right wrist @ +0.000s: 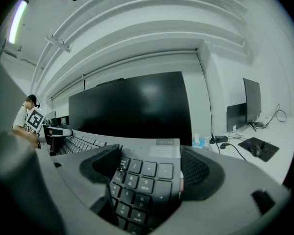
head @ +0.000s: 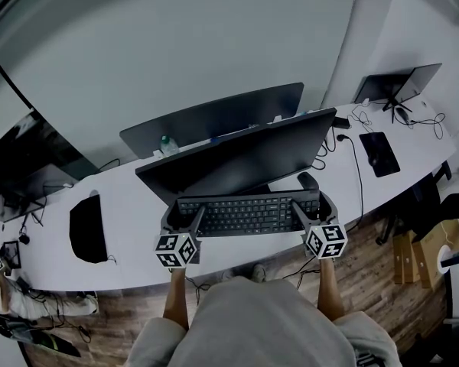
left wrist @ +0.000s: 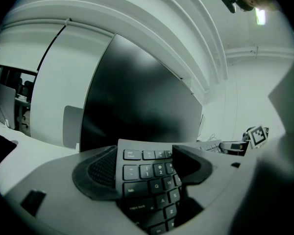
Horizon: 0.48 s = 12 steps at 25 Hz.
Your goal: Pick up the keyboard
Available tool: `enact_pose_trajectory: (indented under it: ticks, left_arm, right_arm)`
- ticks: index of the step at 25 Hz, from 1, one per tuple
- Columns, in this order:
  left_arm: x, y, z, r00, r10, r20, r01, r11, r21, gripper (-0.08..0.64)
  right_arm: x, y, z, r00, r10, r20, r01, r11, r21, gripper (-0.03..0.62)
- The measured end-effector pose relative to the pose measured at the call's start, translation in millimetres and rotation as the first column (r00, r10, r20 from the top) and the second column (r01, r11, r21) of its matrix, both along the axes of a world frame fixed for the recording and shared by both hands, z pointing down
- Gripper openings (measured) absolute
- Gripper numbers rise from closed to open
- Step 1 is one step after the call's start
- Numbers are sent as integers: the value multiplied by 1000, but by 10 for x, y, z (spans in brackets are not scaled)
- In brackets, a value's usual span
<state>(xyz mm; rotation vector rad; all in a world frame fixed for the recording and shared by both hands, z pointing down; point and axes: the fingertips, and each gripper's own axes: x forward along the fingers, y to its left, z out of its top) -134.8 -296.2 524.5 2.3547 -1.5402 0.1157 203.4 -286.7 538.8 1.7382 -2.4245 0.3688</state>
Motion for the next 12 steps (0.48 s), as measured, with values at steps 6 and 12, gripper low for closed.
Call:
enact_pose_trajectory:
  ticks: [6,12]
  left_arm:
    - [-1,-9,12,1000,4,-1,-4,1000,-1,330]
    - [26,-27,36,1000,4,2,-4,1000,-8,330]
  right_arm:
    - [-6,0,16,1000,2,0,-2,1000,-4,379]
    - [23,-8,41,1000,5,0,-5,1000,-10,379]
